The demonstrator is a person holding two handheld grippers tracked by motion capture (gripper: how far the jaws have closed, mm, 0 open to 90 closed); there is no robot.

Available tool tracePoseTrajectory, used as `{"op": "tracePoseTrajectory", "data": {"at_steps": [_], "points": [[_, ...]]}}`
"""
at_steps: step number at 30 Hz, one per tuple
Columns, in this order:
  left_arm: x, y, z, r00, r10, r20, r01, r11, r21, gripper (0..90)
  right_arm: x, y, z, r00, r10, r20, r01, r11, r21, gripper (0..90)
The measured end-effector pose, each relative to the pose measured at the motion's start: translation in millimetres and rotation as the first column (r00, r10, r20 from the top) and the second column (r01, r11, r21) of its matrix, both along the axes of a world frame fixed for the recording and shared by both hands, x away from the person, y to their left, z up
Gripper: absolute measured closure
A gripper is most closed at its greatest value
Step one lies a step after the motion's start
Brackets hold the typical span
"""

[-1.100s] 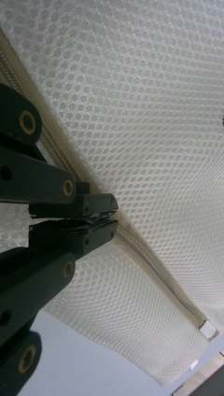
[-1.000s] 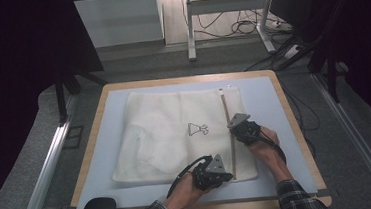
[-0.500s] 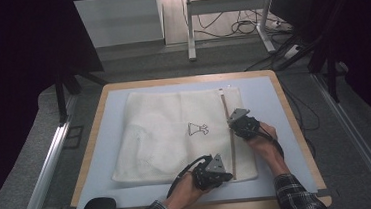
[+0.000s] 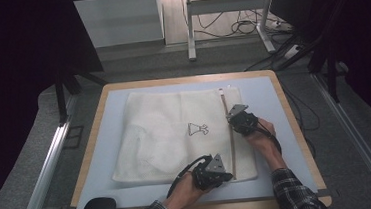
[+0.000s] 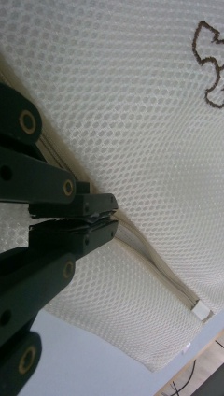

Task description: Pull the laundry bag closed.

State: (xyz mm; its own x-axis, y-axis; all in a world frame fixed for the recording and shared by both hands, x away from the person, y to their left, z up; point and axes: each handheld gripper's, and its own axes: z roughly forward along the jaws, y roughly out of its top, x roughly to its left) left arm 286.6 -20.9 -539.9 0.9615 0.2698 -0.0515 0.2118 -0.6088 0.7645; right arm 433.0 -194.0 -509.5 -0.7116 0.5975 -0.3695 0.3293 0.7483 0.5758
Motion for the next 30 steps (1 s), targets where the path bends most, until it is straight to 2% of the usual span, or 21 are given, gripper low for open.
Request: {"op": "tracePoseTrajectory", "data": {"at_steps": [15,30], "points": [[-0.2,-0.1,0.0,1.0,0.0,0.001,0.0,1.0,-0.001,89.9,14.8,1.7,-0.3,0.9999,-0.013,0.006,0.013,1.0,-0.004,84.9],[-0.4,-0.1,0.1,1.0,0.001,0.001,-0.001,1.0,0.001,89.9,29.9,2.2,-1.8,0.9994,-0.036,0.003,0.036,0.999,0.014,84.7]]}}
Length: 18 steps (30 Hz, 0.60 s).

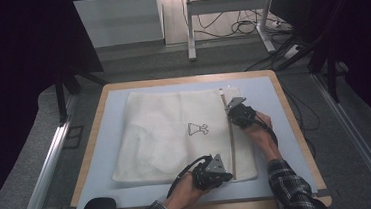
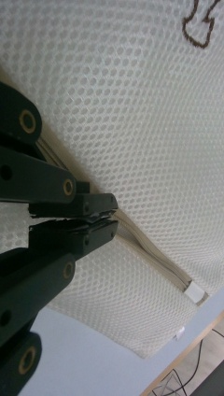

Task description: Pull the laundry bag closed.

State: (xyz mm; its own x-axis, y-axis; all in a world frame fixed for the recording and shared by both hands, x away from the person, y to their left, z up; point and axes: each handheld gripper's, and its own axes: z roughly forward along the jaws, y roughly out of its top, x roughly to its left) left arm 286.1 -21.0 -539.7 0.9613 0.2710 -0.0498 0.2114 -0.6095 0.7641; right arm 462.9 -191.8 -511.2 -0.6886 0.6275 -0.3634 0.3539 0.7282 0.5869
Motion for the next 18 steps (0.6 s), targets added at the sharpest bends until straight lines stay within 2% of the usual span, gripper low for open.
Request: {"op": "tracePoseTrajectory", "data": {"at_steps": [18], "points": [[-0.4,-0.1,0.0,1.0,-0.001,0.008,0.001,1.0,0.003,89.9,20.5,0.2,-1.3,0.9993,-0.037,-0.008,0.037,0.999,0.03,84.3]]}}
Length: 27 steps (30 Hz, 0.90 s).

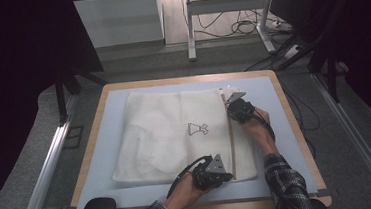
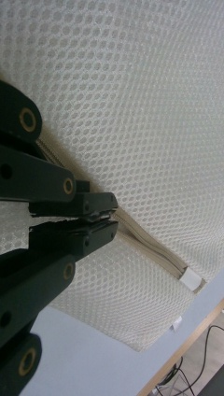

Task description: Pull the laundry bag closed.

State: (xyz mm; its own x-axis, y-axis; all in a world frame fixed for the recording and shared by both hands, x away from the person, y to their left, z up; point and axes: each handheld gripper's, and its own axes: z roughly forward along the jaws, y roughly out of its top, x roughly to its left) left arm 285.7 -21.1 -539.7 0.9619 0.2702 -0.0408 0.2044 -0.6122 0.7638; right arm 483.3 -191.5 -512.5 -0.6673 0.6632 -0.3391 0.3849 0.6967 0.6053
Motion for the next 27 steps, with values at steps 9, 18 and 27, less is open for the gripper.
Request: {"op": "tracePoseTrajectory", "data": {"at_steps": [9,18,27], "points": [[0.0,0.0,0.0,1.0,0.001,0.0,-0.001,1.0,0.0,89.9,5.2,3.4,-0.1,0.9999,-0.002,0.015,0.002,1.0,-0.022,84.6],[0.0,0.0,0.0,1.0,0.001,-0.001,-0.001,1.0,-0.001,89.9,11.7,6.8,-1.4,0.9995,-0.001,0.031,0.002,0.999,-0.045,84.7],[0.0,-0.1,-0.1,1.0,0.001,-0.003,-0.001,1.0,-0.002,90.0,21.7,9.4,-1.9,0.9991,-0.003,0.042,0.005,0.998,-0.06,84.8]]}}
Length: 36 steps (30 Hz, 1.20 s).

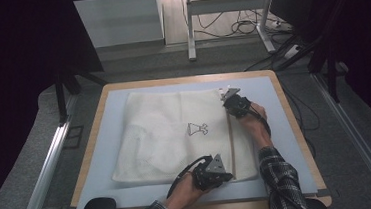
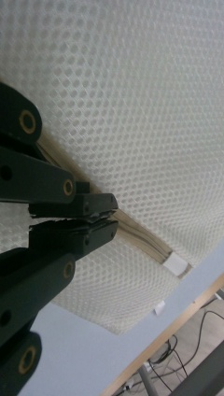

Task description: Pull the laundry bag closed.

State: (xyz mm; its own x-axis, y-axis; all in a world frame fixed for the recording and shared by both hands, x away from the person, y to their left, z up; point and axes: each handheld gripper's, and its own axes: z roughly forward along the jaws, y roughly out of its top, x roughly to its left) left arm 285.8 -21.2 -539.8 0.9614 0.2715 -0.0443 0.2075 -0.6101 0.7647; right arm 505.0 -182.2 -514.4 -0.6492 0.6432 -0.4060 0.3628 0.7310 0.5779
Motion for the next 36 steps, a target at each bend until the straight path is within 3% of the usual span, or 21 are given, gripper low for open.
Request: {"op": "tracePoseTrajectory", "data": {"at_steps": [22,36], "points": [[0.7,0.3,-0.2,1.0,0.0,-0.007,0.0,1.0,-0.003,90.0,23.0,2.8,-1.4,0.9999,-0.008,0.013,0.008,1.0,0.002,84.2],[1.3,0.4,-0.3,0.9999,0.001,-0.015,-0.001,1.0,-0.007,89.9,40.7,3.5,2.0,0.9999,0.012,0.011,-0.011,1.0,-0.025,83.3]]}}
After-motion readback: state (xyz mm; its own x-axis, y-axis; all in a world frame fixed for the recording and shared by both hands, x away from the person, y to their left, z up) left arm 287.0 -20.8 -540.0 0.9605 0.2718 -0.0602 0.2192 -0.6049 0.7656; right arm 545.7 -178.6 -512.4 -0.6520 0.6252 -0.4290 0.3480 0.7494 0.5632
